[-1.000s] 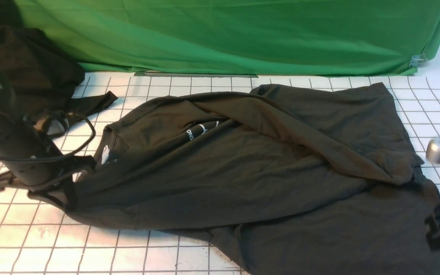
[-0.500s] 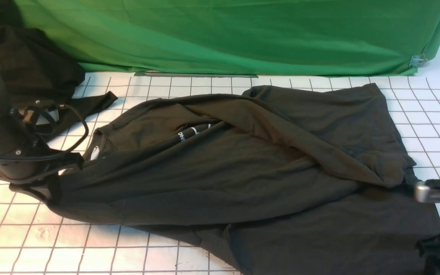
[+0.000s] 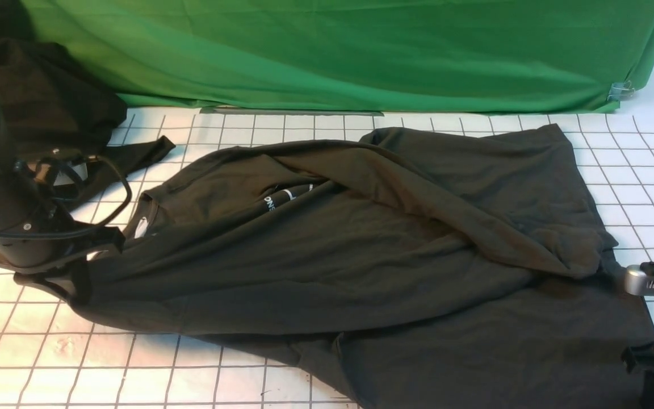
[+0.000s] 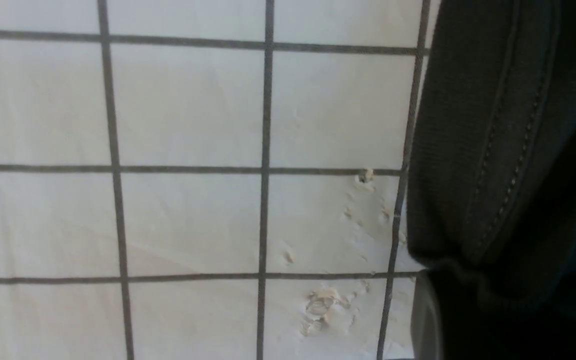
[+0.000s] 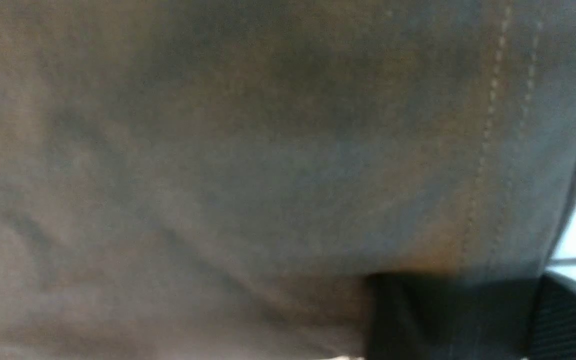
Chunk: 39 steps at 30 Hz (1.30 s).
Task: Fold a long-sleeved shirt over a white checkered tablecloth.
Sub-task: 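Grasp the near edge of the shirt at its hem and shoulder corners, then fold the black garment in half by bringing its near edge over to the far edge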
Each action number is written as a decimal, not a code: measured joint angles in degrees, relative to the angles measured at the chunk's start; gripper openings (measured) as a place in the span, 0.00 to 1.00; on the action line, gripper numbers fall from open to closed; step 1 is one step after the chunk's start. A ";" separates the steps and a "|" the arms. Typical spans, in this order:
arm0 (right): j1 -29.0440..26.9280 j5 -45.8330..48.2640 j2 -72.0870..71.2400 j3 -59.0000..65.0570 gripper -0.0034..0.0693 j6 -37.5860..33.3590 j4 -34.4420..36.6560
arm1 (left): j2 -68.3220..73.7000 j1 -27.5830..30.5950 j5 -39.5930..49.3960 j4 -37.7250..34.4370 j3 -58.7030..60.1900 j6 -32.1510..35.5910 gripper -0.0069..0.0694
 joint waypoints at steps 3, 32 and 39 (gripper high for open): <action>0.00 0.06 0.00 -0.11 0.28 -0.17 0.04 | 0.00 0.00 0.00 0.00 0.00 0.00 0.13; 0.00 19.00 -35.12 -1.50 0.08 -1.23 -0.79 | -19.73 0.00 16.37 0.38 7.15 0.00 0.13; 0.00 18.35 -22.55 -15.39 0.08 -1.06 -0.77 | -17.96 0.00 16.38 -1.01 -1.48 -1.59 0.13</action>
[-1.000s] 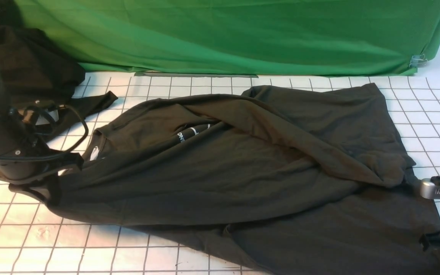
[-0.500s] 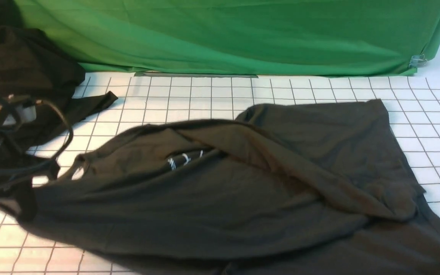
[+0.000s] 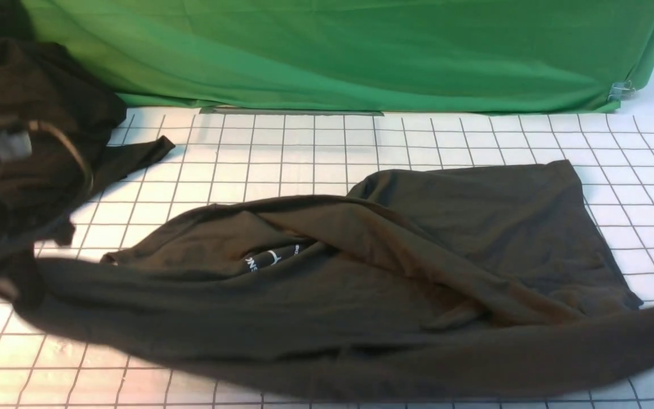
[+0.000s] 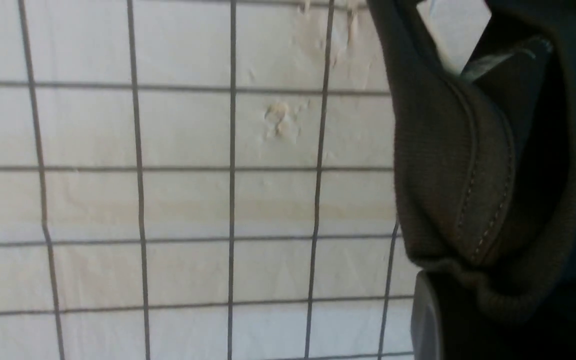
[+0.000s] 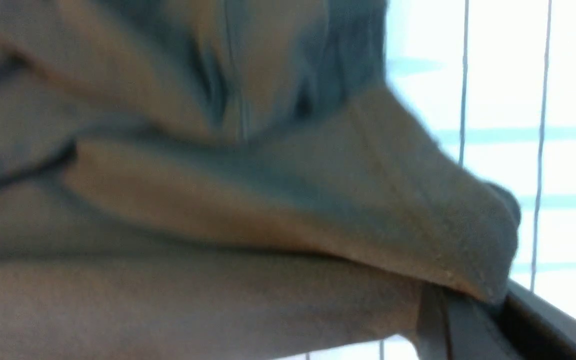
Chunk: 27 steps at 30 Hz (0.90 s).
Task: Fold a long-sleeved shirt over a white checkered tablecloth.
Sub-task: 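Fold the black garment in half by bringing its near edge over to the far edge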
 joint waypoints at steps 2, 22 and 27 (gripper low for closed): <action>0.00 -0.19 3.75 -3.70 0.09 0.06 0.04 | 1.78 0.00 0.00 -0.81 -2.64 -0.37 0.13; 0.00 -11.79 39.70 -41.79 0.17 0.17 7.05 | 35.09 5.02 0.00 -15.35 -35.03 -3.31 0.13; 0.00 -18.05 45.57 -42.18 0.33 0.17 7.05 | 39.89 5.02 -2.30 -13.20 -38.92 -5.44 0.13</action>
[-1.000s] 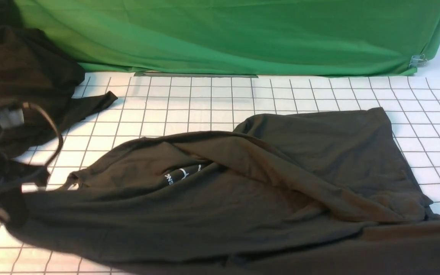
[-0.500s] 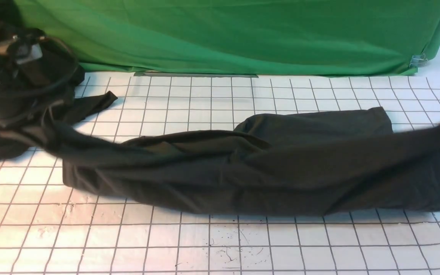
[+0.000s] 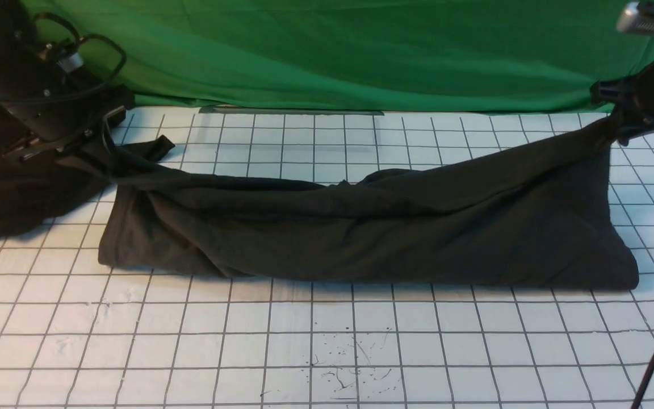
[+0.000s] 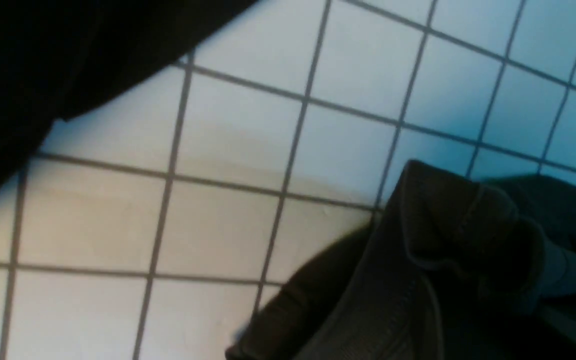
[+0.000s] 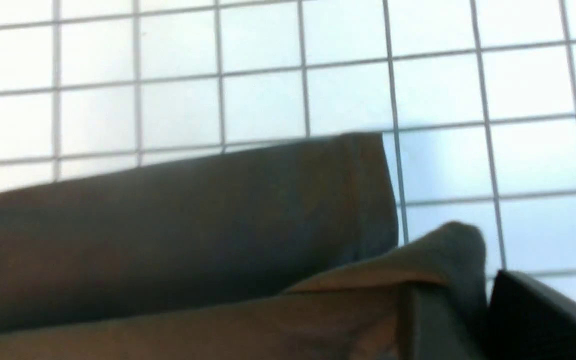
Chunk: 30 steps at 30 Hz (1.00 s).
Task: Fold a long-sleeved shirt over a white checkered tablecloth.
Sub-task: 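Fold the black garment in half by bringing its near edge over to the far edge, then grasp the waist and leg ends of the folded dark trousers and straighten them on the table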
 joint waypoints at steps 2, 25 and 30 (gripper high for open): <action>0.00 -2.14 1.62 0.00 0.42 0.05 0.00 | 0.89 0.00 -1.98 0.89 -0.22 -0.19 0.15; 0.63 20.43 -6.89 -10.24 0.06 -7.12 -0.23 | -5.46 -5.42 1.13 -3.05 -19.44 4.16 0.32; 0.63 22.23 -10.86 -3.90 0.06 -7.12 -0.45 | -3.01 -17.17 2.04 -2.03 -12.54 11.46 0.10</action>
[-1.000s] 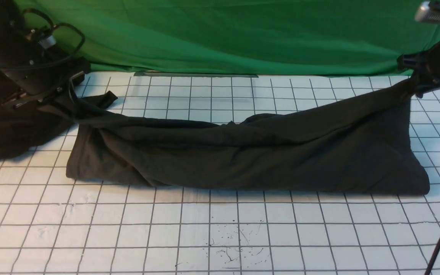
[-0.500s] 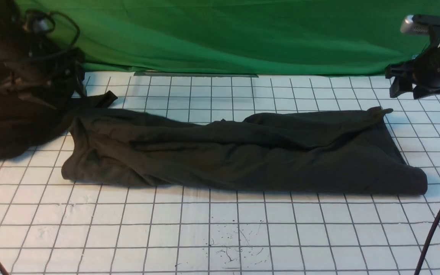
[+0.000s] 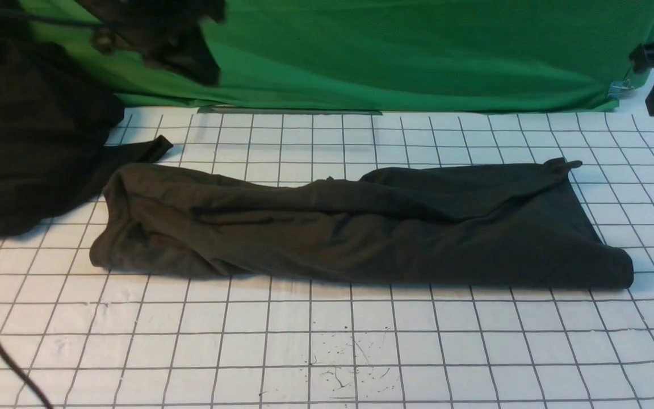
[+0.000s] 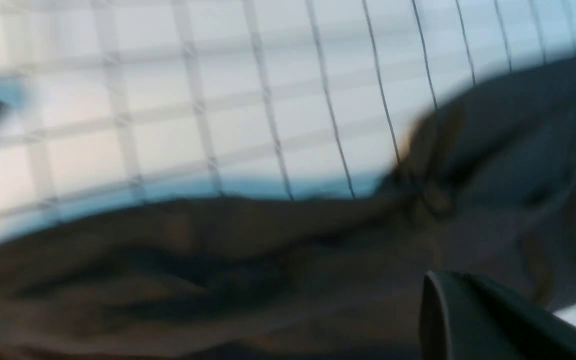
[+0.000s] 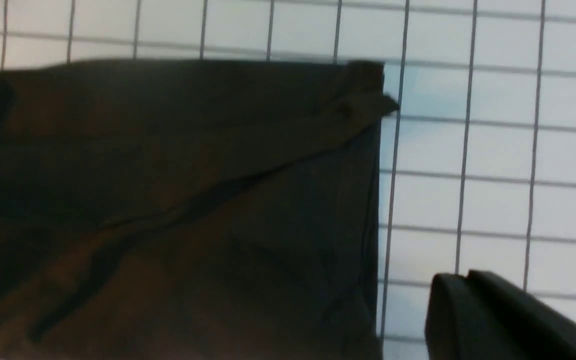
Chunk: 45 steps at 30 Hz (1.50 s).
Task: Fold a long-sleeved shirt over a white checkered tablecloth.
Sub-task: 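Grasp the waist and leg ends of the folded dark trousers and straighten them on the table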
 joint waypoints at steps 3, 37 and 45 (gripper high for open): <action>0.00 0.37 -1.25 4.20 0.06 0.00 0.00 | 2.98 -4.78 0.17 2.12 0.28 0.92 0.10; 0.00 -9.43 -1.59 8.85 0.06 -0.06 -0.07 | 21.93 -11.63 0.11 1.29 -15.24 1.44 0.21; 0.00 -10.07 -1.59 8.90 0.06 -0.23 -0.08 | 21.35 -10.37 0.22 -2.64 -15.52 1.20 0.13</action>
